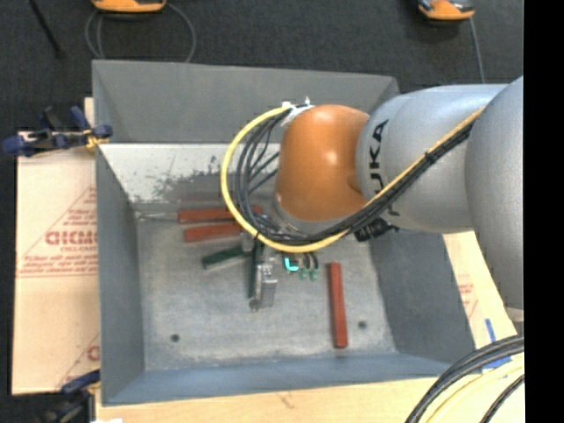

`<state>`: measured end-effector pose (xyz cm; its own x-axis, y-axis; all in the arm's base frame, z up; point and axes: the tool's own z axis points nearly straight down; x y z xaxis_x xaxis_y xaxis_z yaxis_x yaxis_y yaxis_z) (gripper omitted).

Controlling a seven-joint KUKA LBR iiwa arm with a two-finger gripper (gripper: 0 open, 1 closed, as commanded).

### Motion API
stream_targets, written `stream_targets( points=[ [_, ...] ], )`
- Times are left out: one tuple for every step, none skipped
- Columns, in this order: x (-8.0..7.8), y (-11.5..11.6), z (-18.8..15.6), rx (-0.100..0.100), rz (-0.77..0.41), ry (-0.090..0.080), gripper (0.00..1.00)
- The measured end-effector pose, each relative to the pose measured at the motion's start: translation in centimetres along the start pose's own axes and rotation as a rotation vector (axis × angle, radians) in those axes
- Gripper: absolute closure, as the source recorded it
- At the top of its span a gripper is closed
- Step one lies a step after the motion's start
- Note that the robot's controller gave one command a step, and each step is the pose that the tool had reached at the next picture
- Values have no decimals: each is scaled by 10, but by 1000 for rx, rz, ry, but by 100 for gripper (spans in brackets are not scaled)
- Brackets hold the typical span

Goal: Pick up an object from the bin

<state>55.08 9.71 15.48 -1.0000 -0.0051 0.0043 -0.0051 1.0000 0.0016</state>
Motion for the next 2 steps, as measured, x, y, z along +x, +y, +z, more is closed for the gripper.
stream_targets(
  points=[
    [-53, 2, 80, -2, 397, -9, 0],
    [-20, 29, 84, 2, -119, -6, 0]
  ],
)
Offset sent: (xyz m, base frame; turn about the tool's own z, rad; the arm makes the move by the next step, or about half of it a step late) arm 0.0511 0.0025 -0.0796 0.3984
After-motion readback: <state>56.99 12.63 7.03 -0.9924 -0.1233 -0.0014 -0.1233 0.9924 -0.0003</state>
